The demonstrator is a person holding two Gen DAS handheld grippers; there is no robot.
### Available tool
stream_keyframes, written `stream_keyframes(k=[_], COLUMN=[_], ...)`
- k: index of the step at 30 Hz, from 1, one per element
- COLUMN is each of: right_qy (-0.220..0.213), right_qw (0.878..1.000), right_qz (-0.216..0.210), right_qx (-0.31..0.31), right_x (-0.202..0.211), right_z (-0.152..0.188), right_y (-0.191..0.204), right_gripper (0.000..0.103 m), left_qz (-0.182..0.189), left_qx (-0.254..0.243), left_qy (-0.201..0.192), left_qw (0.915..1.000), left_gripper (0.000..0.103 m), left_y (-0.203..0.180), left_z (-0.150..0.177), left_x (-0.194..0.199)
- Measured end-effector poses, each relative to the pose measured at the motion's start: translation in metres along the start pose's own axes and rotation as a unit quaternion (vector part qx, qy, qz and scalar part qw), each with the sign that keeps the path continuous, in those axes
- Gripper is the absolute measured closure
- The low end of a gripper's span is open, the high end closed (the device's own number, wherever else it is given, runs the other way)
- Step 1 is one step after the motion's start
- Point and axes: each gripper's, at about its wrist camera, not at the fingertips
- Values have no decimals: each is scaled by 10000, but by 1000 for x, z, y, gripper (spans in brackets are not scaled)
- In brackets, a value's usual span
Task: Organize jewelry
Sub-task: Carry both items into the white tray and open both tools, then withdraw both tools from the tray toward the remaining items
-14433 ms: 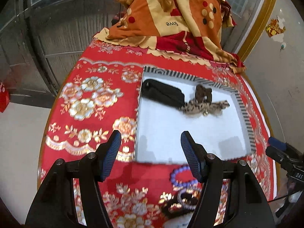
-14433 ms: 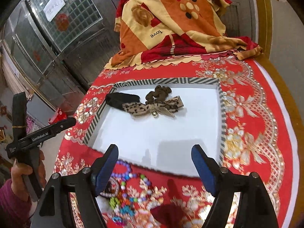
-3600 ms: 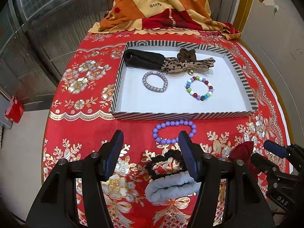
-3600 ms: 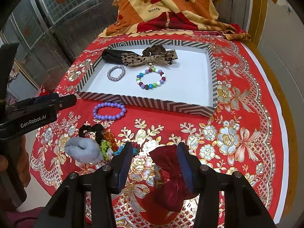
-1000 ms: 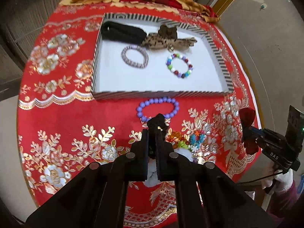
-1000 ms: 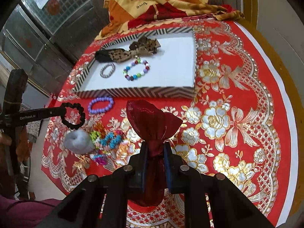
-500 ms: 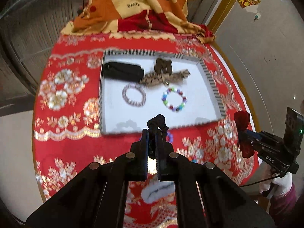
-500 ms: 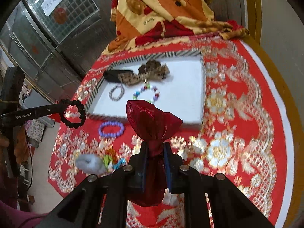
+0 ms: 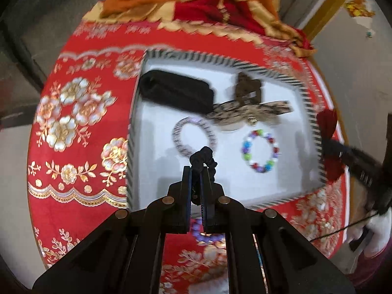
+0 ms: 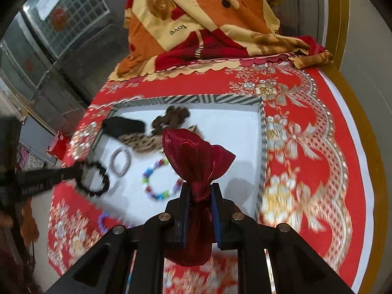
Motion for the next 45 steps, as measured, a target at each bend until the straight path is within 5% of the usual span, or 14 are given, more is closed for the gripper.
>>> stream_keyframes(k=[11,15,19,23,29,33,38,43,45], right_qy=[216,40,-59,-186,-334,-488,-686,-756,-786], right_qw=[9996,9993,9975,9977,9969,9980,9976,9970,9967], right_qz=[87,-76,-474,-517,-568,-320,-36,72,97], right_qx=[-187,-358,-515,-385,-422,-227,-78,117,153], right_x=[-79,-85,-84,-75,-44,-17,15,41,47], right_z=[-73,-79,-79,-77,-51,-19,21,58,70], right_y=[-24,-31,-37,-29,-28,-21,-8,10,17], right_gripper=[88,88,72,51,51,51,51,51,51], left_qz=[-511,11,148,216,-40,-667,-962,-1769,-1621], left_qx=[275,478,436,312,219,172,154,55,37], left_qy=[-208,-496,-894,-903,-1026,-1157,-1297,-1349,-1335], left_qw=[9981,9976,9949,9952,9945,9909,9868,9749,9777], left_gripper=[96,65,49,48,48,48,48,48,48], left_y=[12,21,22,16,8,6,7,0,1], left_z=[-1,-1,0,3,15,25,44,64,72], left_x=[-11,-4,7,11,19,24,34,40,42])
Point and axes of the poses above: each gripper's, at about its wrist camera, not at the fingertips, and x roughly against the way its jaws point, y to its left, z to its underside, and after that the axes turned 7 degrees about y, right-handed
